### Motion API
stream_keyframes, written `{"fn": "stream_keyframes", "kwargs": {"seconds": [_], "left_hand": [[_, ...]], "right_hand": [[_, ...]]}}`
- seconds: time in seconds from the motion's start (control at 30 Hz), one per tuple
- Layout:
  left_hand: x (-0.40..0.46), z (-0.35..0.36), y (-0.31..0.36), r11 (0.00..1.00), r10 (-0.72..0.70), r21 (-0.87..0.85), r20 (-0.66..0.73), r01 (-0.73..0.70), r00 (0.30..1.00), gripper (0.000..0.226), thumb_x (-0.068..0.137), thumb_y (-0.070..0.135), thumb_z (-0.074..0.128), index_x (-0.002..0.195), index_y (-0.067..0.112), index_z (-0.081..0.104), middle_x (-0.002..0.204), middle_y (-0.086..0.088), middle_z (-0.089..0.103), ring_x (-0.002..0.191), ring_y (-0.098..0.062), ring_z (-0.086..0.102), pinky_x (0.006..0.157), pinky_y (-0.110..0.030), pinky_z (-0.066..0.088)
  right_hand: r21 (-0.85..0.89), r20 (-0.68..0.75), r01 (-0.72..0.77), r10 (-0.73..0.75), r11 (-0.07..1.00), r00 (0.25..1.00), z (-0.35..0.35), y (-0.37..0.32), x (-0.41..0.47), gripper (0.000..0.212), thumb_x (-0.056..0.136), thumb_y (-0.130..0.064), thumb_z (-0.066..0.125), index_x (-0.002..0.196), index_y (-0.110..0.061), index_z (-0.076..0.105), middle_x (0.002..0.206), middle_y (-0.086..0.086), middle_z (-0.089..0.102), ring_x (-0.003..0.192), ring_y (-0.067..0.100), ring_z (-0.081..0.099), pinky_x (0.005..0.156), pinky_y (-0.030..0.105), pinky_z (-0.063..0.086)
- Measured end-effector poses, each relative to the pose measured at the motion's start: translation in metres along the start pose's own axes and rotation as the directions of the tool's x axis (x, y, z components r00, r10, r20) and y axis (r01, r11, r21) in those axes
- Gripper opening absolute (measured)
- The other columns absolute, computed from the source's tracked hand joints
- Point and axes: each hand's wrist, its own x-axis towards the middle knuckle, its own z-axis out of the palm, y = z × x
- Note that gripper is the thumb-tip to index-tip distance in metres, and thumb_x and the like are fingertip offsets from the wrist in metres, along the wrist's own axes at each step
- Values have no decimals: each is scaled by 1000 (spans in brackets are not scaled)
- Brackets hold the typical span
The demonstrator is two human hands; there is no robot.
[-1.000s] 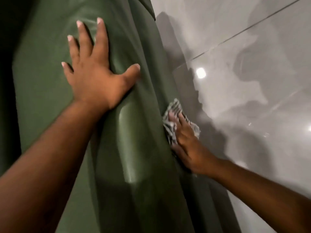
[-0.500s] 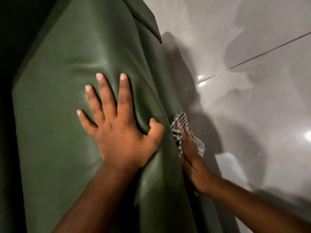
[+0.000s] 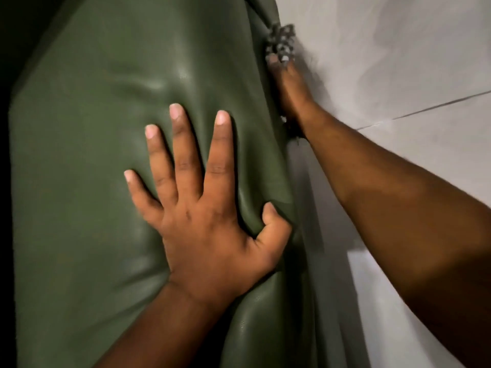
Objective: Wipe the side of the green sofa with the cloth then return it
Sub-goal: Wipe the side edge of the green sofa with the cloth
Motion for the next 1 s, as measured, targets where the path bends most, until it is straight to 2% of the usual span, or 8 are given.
{"fn": "stream_keyframes", "kwargs": {"seconds": [0.13,0.27,0.43,0.6,0.67,0.8,0.87,1.0], "left_hand": [[-1,3,0,1000,3,7,-20,-3,1000,101,66,63,49,156,26,21,165,-14,11,154,-34,5,117,-67,6],[-1,3,0,1000,-6,18,-29,7,1000,97,71,67,48,156,28,21,165,-13,12,153,-34,6,117,-67,6],[-4,6,-4,1000,-1,31,-42,2,999,94,76,69,47,156,32,17,166,-11,10,153,-35,6,116,-67,7],[-4,3,-2,1000,-6,23,-25,6,1000,90,78,69,43,156,36,11,167,-7,4,153,-35,2,116,-68,5],[-3,-3,0,1000,-20,22,1,20,1000,90,78,68,41,156,36,9,167,-6,1,153,-35,0,116,-69,5],[-8,-22,6,999,-5,40,69,3,998,84,83,63,37,156,34,7,167,-7,-1,153,-36,1,116,-70,5],[-17,-33,9,998,15,58,103,-21,995,75,89,60,30,156,33,8,167,-7,0,153,-35,1,116,-70,4],[-78,-60,22,996,-38,-76,131,48,991,65,96,55,31,155,32,16,167,-7,1,154,-33,1,117,-67,3]], "right_hand": [[100,-20,-40,42,994,999,-9,27,-23,62,102,-38,31,152,-21,0,164,-8,-3,151,11,1,122,29,7],[198,-15,-274,283,941,959,-16,68,-100,65,94,-53,35,151,-25,22,161,-7,22,148,16,24,122,41,22],[209,-10,-421,433,883,902,-23,111,-233,58,99,-42,37,150,-18,26,161,7,28,148,25,26,122,48,23],[186,-57,-469,486,863,872,-35,127,-366,38,99,-39,42,128,-20,55,135,8,60,118,10,57,103,19,45],[202,-56,-520,540,830,840,-36,132,-396,31,101,-32,41,119,-18,62,124,10,67,110,16,63,100,26,49],[304,-107,-641,693,705,713,-49,107,-412,36,97,-38,45,104,-12,69,104,12,72,93,22,69,85,33,55],[445,-84,-637,737,629,670,-62,84,-416,44,96,-45,43,111,-12,68,113,13,70,105,28,66,97,40,51],[626,21,-579,732,522,681,-86,20,-443,44,94,-48,42,95,-17,74,94,4,75,86,23,71,85,38,54]]}}
